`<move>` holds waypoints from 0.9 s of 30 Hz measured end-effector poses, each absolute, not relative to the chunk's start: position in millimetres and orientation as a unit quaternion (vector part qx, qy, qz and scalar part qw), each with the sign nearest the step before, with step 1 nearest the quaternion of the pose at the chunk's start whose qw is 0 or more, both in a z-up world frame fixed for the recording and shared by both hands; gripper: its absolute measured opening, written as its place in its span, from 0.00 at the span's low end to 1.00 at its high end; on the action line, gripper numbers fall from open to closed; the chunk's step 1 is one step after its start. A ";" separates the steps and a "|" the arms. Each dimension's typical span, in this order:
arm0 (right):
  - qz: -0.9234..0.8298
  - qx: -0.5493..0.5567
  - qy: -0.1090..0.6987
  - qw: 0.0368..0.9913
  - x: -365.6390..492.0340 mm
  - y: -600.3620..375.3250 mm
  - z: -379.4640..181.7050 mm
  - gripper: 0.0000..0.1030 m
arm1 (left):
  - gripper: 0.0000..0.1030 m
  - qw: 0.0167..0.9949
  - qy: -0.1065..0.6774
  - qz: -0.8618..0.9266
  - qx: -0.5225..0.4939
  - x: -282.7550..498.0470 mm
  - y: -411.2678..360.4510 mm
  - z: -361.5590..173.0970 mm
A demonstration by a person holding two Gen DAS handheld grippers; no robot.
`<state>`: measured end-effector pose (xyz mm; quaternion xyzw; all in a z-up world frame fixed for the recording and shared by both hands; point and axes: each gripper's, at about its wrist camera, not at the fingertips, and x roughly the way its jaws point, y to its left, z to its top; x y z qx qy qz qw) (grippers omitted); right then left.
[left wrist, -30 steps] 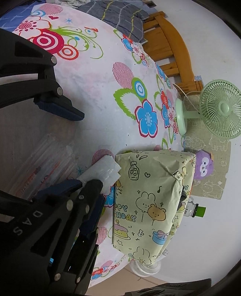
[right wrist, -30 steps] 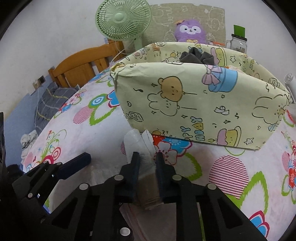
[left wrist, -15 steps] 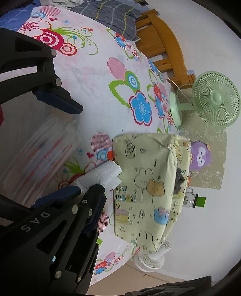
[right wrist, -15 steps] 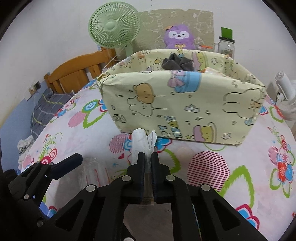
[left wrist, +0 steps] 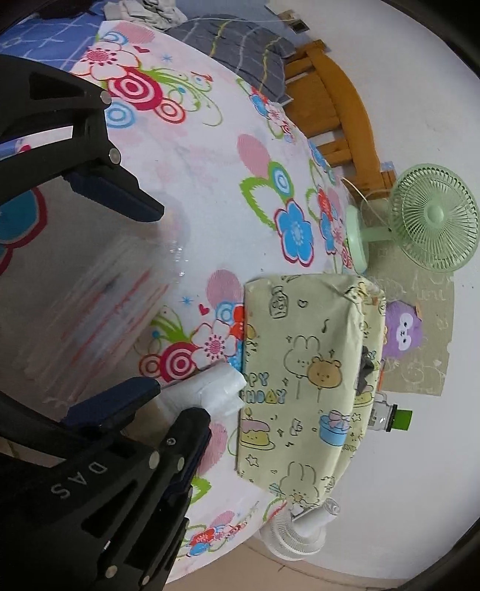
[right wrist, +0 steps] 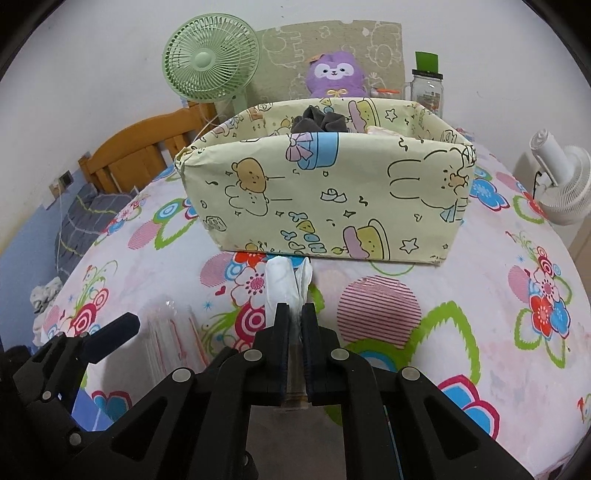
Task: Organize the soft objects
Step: 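Grasp the white rolled cloth with the right tool while the left tool grasps the straw bag, then lift the white cloth with the right tool while the left tool lifts the straw bag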
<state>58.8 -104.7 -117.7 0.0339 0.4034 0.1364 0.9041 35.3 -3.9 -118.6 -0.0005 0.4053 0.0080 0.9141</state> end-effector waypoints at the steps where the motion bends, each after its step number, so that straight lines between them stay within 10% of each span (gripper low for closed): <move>1: 0.137 0.034 0.404 0.904 58.4 -104.9 -117.7 0.09 | 0.85 0.913 0.408 0.011 0.000 34.8 -4.6 -120.1; 15: 0.128 0.036 0.415 0.900 61.9 -105.8 -125.3 0.09 | 0.83 0.908 0.419 0.025 -0.016 31.6 -7.7 -129.3; 27: 0.107 0.056 0.421 0.899 73.5 -118.5 -128.5 0.09 | 0.32 0.914 0.406 -0.009 -0.004 47.2 -24.1 -121.3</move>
